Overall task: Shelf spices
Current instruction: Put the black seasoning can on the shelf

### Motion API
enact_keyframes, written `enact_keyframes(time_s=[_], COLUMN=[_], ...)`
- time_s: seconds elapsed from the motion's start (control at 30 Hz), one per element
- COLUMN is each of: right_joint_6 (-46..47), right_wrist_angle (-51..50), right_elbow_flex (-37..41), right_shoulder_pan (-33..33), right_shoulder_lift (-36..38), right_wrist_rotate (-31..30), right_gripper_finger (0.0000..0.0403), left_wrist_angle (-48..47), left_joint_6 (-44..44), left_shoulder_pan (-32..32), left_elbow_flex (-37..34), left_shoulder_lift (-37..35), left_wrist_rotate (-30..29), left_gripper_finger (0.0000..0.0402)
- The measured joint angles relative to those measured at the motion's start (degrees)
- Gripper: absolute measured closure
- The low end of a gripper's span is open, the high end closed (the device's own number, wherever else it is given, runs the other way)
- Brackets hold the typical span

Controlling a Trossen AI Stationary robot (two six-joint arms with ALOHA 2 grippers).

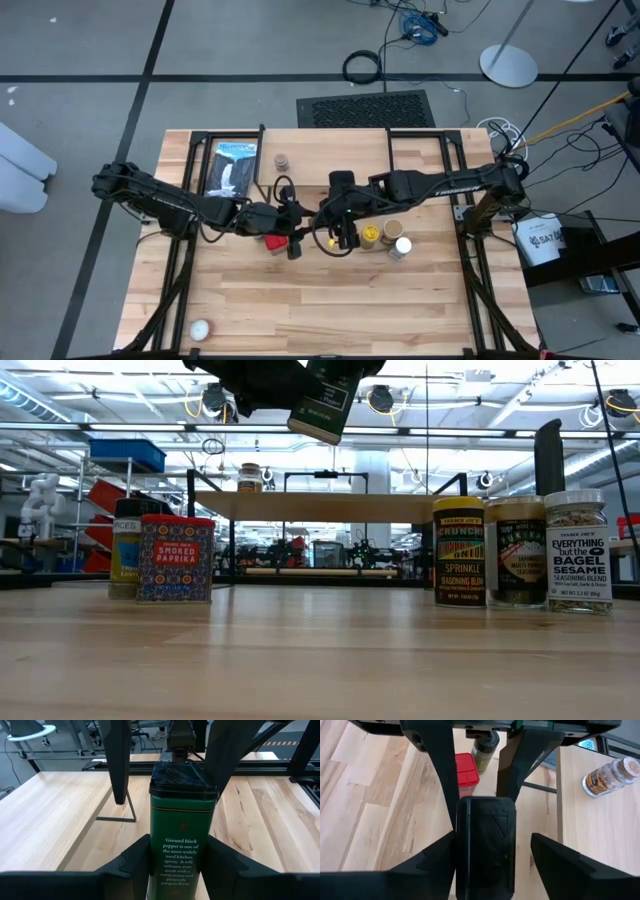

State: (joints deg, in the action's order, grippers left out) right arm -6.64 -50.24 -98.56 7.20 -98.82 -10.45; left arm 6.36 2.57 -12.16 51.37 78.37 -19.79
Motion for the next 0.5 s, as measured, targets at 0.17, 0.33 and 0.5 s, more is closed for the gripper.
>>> enact_keyframes(time_s=[0.17,0.33,0.5], right_joint_6=[-0.39,-0.70,-1.14], right_wrist_angle=[-0.10,-1.43,-1.92], right_elbow_flex=[-0.02,-0.02,-0.02], right_shoulder_pan=[0.00,0.63,1.96], right_shoulder_lift=[0.95,2.49,5.29], right_wrist_rotate=[1.65,1.73,1.02], right_gripper_finger=[0.0163,0.0163,0.0163], left_wrist_angle=[0.01,0.35,0.91], left_joint_6=[-0.03,-0.34,-0.53], left_shoulder_pan=[0.07,0.61,1.70], left_elbow_flex=[0.00,0.00,0.00], left_shoulder_lift=[0.00,0.00,-0.11], left_wrist_rotate=[-0.04,-0.39,-0.44], left_gripper_finger=[0.0252,0.0253,0.0253])
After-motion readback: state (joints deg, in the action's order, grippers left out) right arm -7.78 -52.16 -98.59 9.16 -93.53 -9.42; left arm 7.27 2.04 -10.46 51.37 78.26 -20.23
